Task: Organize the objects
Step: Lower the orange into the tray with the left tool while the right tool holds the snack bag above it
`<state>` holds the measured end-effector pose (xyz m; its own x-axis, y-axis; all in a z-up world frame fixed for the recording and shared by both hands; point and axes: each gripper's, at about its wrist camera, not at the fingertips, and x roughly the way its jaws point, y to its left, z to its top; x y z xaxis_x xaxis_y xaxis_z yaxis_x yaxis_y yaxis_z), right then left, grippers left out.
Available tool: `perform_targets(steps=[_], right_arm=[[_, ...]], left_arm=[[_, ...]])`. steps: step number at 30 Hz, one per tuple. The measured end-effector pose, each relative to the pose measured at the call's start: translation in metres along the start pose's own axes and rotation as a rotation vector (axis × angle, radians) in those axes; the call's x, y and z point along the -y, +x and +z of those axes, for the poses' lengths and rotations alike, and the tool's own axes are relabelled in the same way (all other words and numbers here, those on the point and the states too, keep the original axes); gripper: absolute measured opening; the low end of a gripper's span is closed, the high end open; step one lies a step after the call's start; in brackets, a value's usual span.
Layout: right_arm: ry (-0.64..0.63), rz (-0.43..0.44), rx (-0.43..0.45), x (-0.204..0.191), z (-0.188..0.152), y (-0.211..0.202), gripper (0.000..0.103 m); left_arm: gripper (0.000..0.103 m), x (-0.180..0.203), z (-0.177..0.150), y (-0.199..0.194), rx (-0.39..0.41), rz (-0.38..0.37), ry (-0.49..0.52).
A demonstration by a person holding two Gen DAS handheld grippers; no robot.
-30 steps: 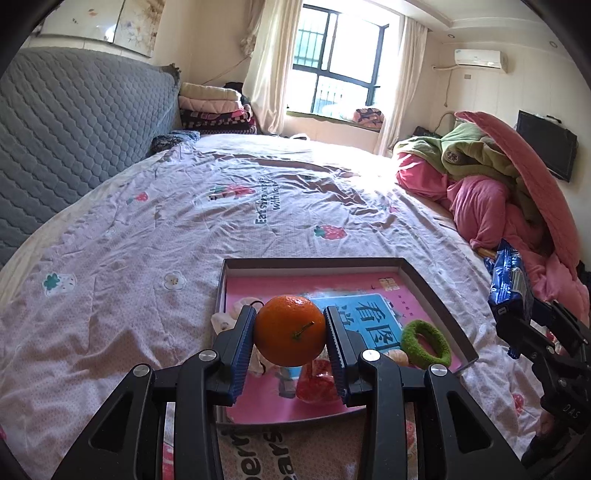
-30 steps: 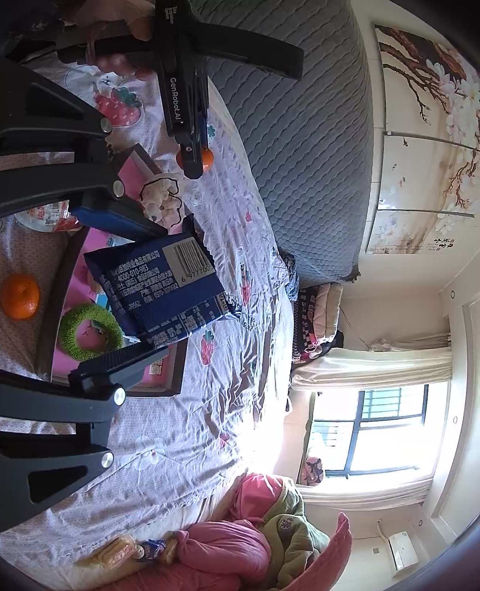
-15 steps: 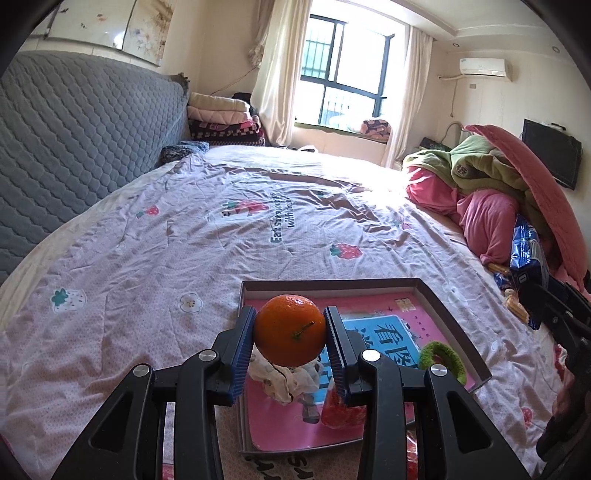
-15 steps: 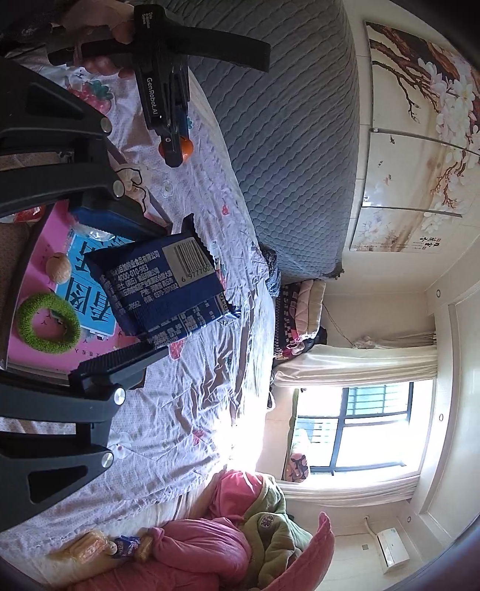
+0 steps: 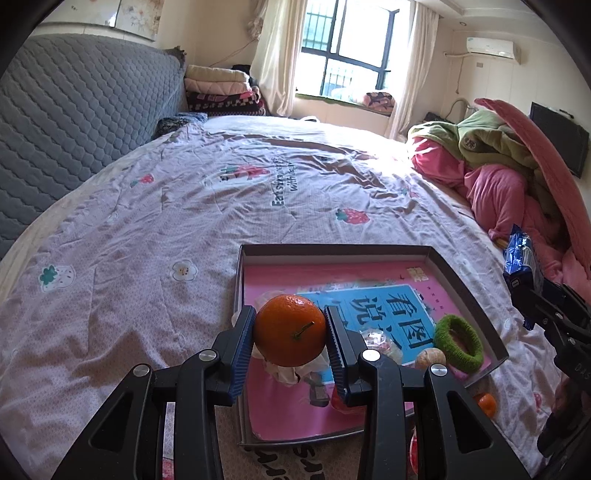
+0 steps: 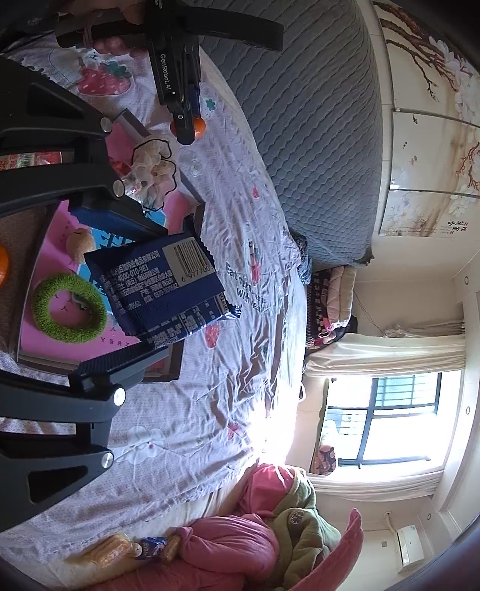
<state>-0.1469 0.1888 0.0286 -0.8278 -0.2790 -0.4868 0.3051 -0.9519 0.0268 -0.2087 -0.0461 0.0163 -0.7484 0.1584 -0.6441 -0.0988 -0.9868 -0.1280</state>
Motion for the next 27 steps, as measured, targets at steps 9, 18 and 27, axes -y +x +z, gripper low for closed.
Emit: perform_targets(steps=[9, 18, 27], right_arm=[[0.031, -0.007, -0.09, 0.004, -0.018, 0.012, 0.055], [0.037, -0.012, -0.16, 0.006, -0.031, 0.024, 0.055], [0.046, -0.044, -0.213, 0.011, -0.039, 0.033, 0.055]], left_arm=[[0.038, 0.008, -0.017, 0.025, -0.078, 0.004, 0.026], [0.038, 0.014, -0.026, 0.038, -0.121, 0.009, 0.05], [0.038, 0.016, -0.031, 0.045, -0.144, 0.005, 0.055]])
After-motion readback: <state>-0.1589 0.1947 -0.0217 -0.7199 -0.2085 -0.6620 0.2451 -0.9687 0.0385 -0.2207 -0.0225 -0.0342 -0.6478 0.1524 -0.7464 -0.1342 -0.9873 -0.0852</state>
